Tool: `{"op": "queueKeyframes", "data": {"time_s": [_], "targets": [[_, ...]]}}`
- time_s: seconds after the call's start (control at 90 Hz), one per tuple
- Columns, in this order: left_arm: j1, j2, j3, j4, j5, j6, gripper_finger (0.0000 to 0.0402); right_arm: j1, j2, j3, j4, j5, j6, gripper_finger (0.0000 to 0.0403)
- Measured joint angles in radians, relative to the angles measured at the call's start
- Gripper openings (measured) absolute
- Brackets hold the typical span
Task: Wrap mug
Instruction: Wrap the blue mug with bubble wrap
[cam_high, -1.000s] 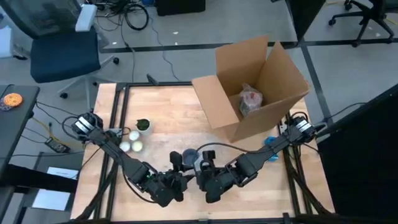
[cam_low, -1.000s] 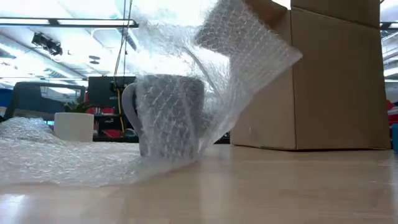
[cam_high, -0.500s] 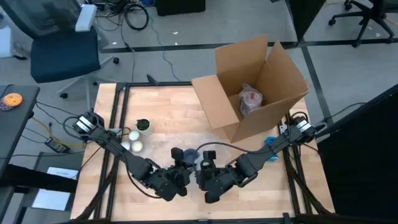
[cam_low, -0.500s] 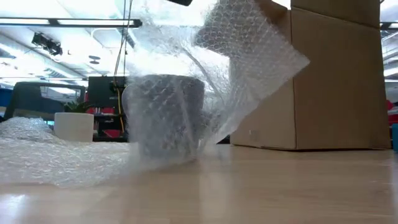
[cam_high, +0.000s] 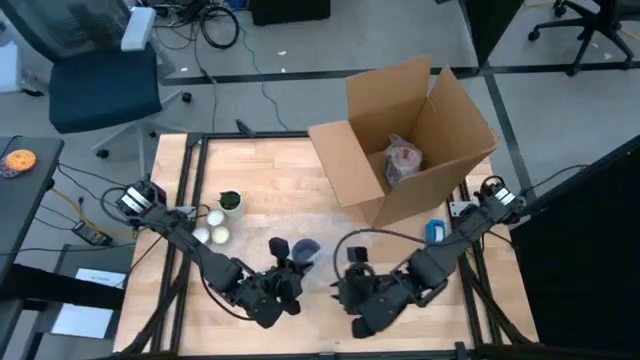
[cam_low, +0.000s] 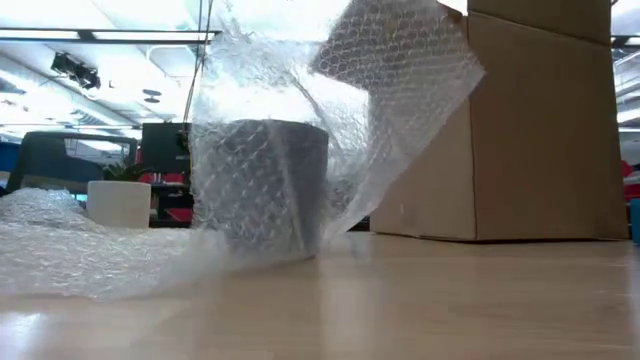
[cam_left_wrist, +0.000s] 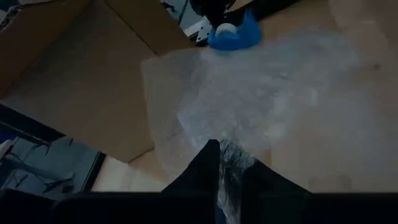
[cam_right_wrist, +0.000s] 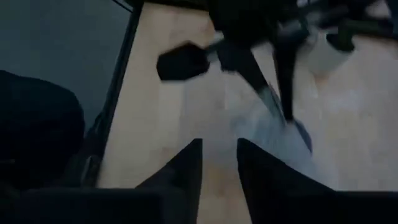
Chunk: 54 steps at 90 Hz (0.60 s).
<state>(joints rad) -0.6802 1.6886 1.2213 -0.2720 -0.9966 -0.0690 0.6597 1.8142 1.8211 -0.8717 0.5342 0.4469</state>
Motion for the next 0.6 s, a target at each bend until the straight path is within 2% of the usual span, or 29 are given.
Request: {"op": "queueKeyframes", "data": {"time_s": [0.156, 0.344, 0.478, 0.6], "targets": [[-0.039, 0.000, 0.000, -0.005, 0.029, -0.019, 0.0000, 0.026, -0.012, 0.000, -0.230, 0.009, 0.311, 0.0112], [-0.068, 0.000, 0.000, 0.021, 0.045, -0.079, 0.0000, 0.024, -0.005, -0.048, -0.528, 0.015, 0.627, 0.0119], [-0.067, 0.000, 0.000, 0.044, 0.093, -0.100, 0.0000, -0.002, -0.005, -0.064, -0.640, 0.016, 0.743, 0.0119], [-0.058, 0.007, 0.000, 0.102, 0.184, -0.093, 0.0000, -0.034, -0.005, -0.064, -0.647, 0.036, 0.752, 0.0119]]}}
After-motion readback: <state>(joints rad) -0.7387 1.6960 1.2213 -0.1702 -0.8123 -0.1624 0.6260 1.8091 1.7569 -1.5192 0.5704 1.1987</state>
